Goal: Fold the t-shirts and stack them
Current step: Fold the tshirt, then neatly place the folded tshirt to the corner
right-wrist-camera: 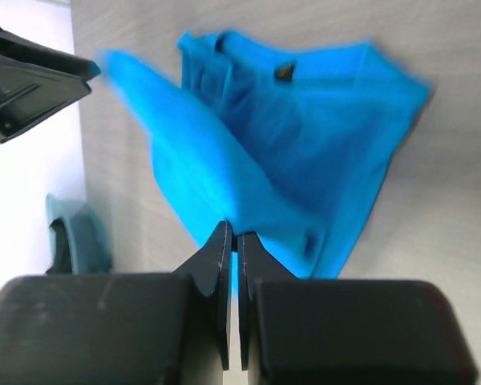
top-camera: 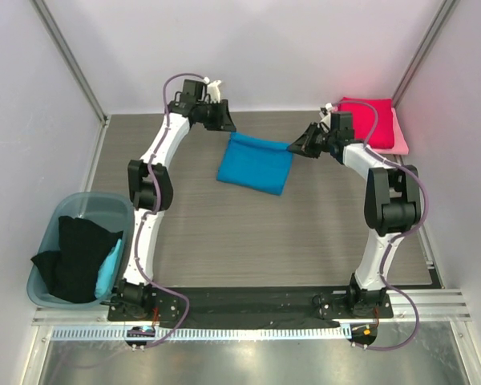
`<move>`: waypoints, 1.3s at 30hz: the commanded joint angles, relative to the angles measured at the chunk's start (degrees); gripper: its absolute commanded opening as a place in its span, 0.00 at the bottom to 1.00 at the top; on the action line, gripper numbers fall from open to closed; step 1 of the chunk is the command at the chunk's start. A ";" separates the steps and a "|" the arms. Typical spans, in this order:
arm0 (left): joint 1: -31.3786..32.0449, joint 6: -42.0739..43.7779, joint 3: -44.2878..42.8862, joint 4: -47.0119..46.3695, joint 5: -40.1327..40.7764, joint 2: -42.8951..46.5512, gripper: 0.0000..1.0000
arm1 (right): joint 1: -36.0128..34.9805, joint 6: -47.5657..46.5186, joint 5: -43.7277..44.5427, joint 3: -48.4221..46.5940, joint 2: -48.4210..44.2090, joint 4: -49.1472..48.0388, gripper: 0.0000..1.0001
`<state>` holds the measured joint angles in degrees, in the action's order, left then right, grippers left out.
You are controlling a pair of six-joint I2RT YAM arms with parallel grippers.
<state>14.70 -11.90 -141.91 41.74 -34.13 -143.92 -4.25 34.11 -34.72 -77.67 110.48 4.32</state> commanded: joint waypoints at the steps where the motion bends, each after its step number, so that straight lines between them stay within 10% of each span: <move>1: -0.02 -0.93 -4.77 -12.80 3.45 -3.20 0.47 | 0.30 -3.51 2.98 -4.76 2.97 -6.69 0.24; 5: -0.02 -1.11 -5.93 -17.39 8.99 -2.52 0.58 | 0.91 -6.68 5.28 -12.49 4.48 -4.67 0.56; 23: -0.99 -12.87 23.77 -12.80 -27.53 14.90 0.43 | 5.13 -6.34 -10.89 -1.43 5.53 4.57 0.63; 39: -0.02 -25.89 36.70 -22.84 -32.85 9.01 0.39 | 1.62 8.06 -8.36 4.71 11.60 -6.05 0.74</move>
<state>14.57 -35.22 -105.16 22.79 -64.51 -134.76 -0.69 35.79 -43.99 -74.98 120.55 4.47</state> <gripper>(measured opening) 0.398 0.737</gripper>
